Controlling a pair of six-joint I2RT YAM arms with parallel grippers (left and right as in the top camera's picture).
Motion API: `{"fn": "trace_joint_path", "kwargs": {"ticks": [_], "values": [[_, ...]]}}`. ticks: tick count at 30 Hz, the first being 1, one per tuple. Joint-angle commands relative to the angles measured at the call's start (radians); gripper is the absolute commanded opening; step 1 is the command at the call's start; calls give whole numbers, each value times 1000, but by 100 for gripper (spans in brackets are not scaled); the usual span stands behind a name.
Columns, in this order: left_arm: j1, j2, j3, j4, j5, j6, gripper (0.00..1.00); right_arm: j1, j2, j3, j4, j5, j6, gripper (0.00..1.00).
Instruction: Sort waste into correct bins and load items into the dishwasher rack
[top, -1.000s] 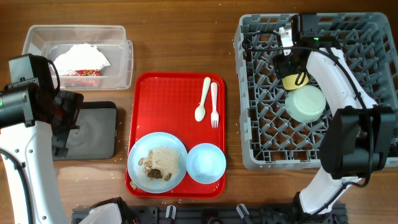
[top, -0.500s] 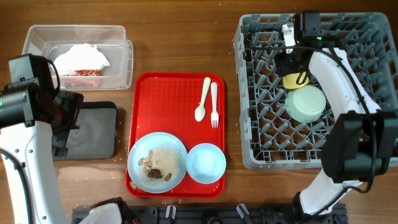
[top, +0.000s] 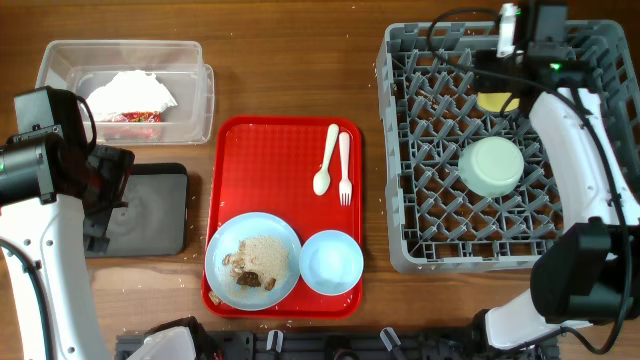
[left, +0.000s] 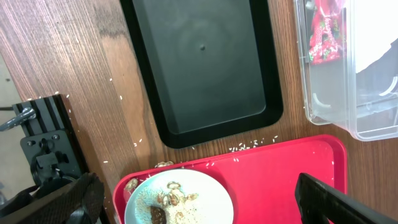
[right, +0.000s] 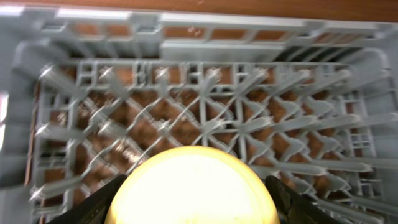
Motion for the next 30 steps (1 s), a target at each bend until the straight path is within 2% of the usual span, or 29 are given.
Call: {"fn": "trace_joint_path", "kwargs": {"ticks": [1, 7, 12, 20, 23, 30], "values": [[4, -5, -3, -2, -17, -17, 100, -61, -24, 18, 58, -57, 66, 55], [4, -5, -3, -2, -17, -17, 100, -132, 31, 12, 154, -194, 148, 55], [4, -5, -3, -2, -17, -17, 100, -132, 118, 12, 222, -269, 166, 55], [4, -5, -3, -2, -17, -17, 100, -132, 158, 11, 199, -229, 186, 56], [4, -5, -3, -2, -17, -17, 100, -132, 159, 11, 187, -229, 186, 63], [4, -5, -3, -2, -16, -17, 100, -132, 159, 11, 189, -210, 190, 62]]}}
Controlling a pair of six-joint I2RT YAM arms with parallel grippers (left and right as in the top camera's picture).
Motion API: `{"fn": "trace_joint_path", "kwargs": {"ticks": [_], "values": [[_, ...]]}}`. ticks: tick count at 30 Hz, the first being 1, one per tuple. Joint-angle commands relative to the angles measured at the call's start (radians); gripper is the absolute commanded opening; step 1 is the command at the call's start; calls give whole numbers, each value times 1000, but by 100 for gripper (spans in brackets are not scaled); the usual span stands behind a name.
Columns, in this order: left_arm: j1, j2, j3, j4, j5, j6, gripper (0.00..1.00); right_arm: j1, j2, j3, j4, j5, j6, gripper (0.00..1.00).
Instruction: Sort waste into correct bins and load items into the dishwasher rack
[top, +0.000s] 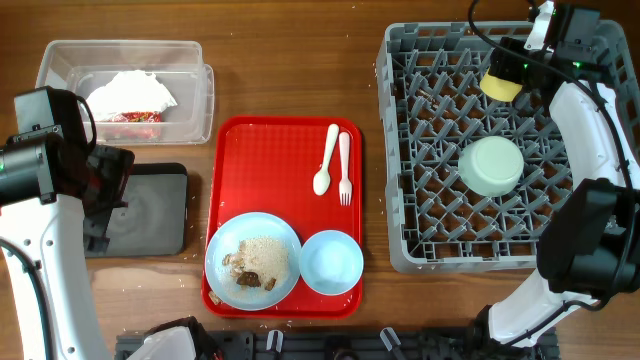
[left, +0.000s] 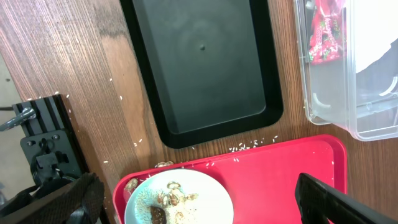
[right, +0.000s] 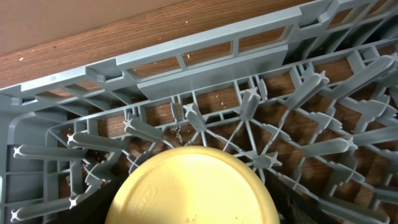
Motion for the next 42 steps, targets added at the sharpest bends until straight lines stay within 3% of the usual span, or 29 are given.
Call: {"fn": "trace_joint_path", "kwargs": {"ticks": [1, 7, 17, 26, 36, 39, 42], "values": [[4, -5, -3, -2, -17, -16, 100, 2, 19, 11, 23, 21, 21, 62], [4, -5, -3, -2, -17, -16, 100, 2, -5, 11, 113, -17, 51, 60], [4, -5, -3, -2, -17, -16, 100, 2, 59, 11, 117, 10, 43, 61], [4, -5, -3, -2, -17, -16, 100, 2, 63, 11, 77, 13, 44, 78], [4, -5, -3, -2, -17, -16, 100, 2, -106, 11, -8, 11, 48, 81], [4, -5, -3, -2, -16, -16, 100, 3, -185, 11, -38, -47, 48, 81], [4, -5, -3, -2, -17, -16, 100, 3, -270, 11, -79, -290, 46, 83]]}}
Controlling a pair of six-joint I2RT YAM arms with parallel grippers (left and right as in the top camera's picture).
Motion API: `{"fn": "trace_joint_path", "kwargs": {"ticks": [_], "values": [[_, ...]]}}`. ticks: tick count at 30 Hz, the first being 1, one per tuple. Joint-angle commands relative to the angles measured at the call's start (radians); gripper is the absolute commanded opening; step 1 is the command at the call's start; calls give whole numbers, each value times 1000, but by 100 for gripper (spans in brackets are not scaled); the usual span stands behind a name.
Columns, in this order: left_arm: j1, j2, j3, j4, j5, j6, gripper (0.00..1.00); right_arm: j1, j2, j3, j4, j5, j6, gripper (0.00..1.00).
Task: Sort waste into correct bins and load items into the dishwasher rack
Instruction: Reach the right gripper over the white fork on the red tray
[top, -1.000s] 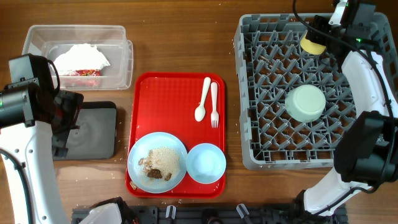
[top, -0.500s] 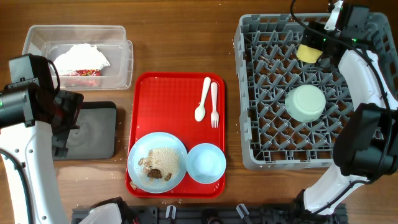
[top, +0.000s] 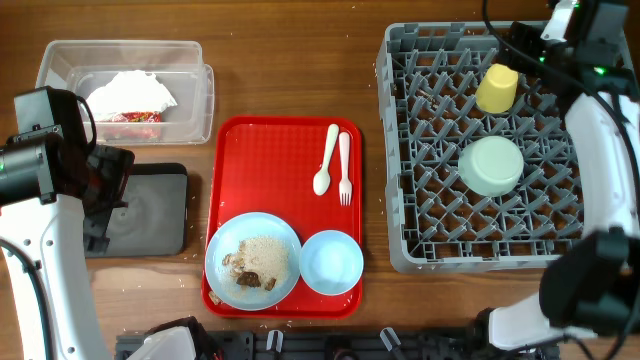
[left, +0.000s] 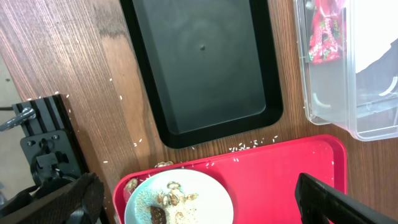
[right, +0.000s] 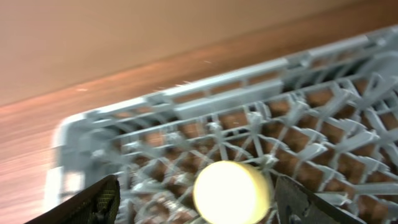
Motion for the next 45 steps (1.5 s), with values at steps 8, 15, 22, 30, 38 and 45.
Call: {"fn": "trace_joint_path", "kwargs": {"ticks": [8, 15, 22, 30, 38, 45], "values": [[4, -5, -3, -2, -17, -16, 100, 110, -106, 11, -66, -696, 83, 71], [4, -5, -3, -2, -17, -16, 100, 513, -106, 11, -253, 102, 207, 85], [4, -5, -3, -2, -17, -16, 100, 748, -105, 11, -217, 23, 270, 100], [4, -5, -3, -2, -17, -16, 100, 796, 7, 3, -249, 23, 389, 93], [4, -5, -3, -2, -17, -16, 100, 898, 124, -2, -294, 133, 405, 81], [4, -5, -3, -2, -17, -16, 100, 953, 198, -3, -272, 442, 479, 69]]}}
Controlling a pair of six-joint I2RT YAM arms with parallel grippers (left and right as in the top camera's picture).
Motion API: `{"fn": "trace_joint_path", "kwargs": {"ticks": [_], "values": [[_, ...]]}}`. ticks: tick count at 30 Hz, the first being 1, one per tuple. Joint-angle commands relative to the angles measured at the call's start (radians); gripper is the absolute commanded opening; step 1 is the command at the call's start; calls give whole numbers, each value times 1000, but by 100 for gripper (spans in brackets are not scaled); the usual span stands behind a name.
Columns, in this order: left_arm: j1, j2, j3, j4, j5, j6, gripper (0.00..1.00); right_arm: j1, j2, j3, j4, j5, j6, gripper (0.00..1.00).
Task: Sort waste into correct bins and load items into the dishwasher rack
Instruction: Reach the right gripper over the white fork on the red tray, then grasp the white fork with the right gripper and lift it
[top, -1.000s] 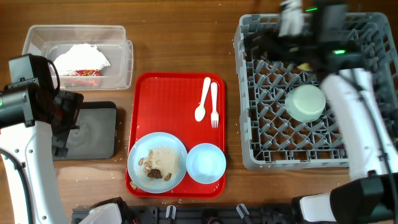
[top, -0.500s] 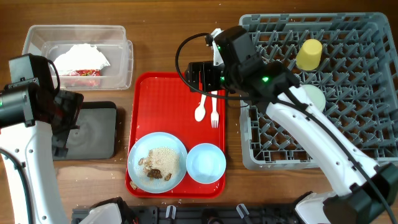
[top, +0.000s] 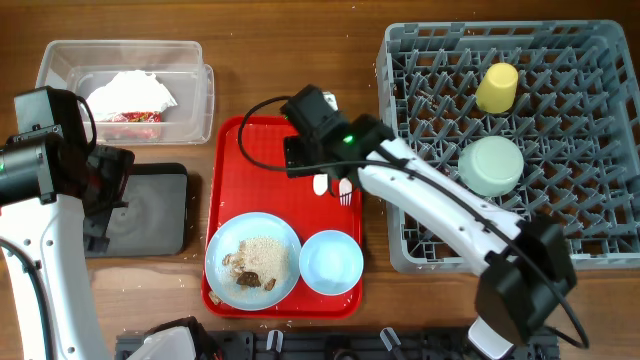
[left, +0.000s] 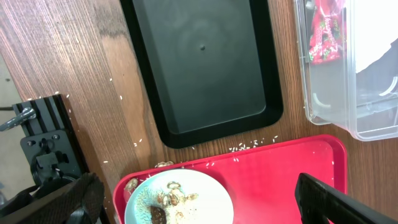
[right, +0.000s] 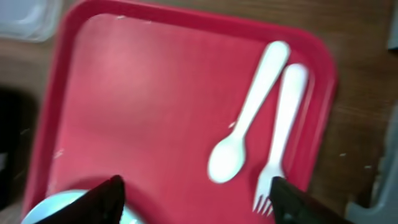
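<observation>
My right gripper (top: 312, 152) hovers open over the red tray (top: 235, 190), with nothing between its fingers. Just beyond it lie a white spoon (right: 245, 140) and a white fork (right: 283, 130), side by side. On the tray's near end sit a pale blue plate with food scraps (top: 252, 260) and a pale blue bowl (top: 331, 262). The grey dishwasher rack (top: 392, 255) holds a yellow cup (top: 497, 88) and an upturned pale green bowl (top: 491, 165). My left gripper (left: 199, 208) is open above the tray's left edge.
A clear plastic bin (top: 125, 90) with white and red wrappers stands at the back left. A black tray bin (top: 150, 210) lies left of the red tray. Rice grains are scattered on the wood around it. My right arm's cable loops over the tray.
My right gripper was open above the far side of the rack, behind the yellow cup. It is now over the red tray by the spoon and fork. The left arm has not moved.
My right gripper first had the yellow cup between its fingers over the rack, then close to the rack's far edge. Later the cup stood in the rack with the gripper apart from it. The gripper now hangs over the red tray.
</observation>
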Motion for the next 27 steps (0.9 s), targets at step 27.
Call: {"fn": "trace_joint_path", "kwargs": {"ticks": [27], "values": [[4, -5, -3, -2, -17, -16, 100, -56, 262, -1, 37, 19, 244, 50]]}}
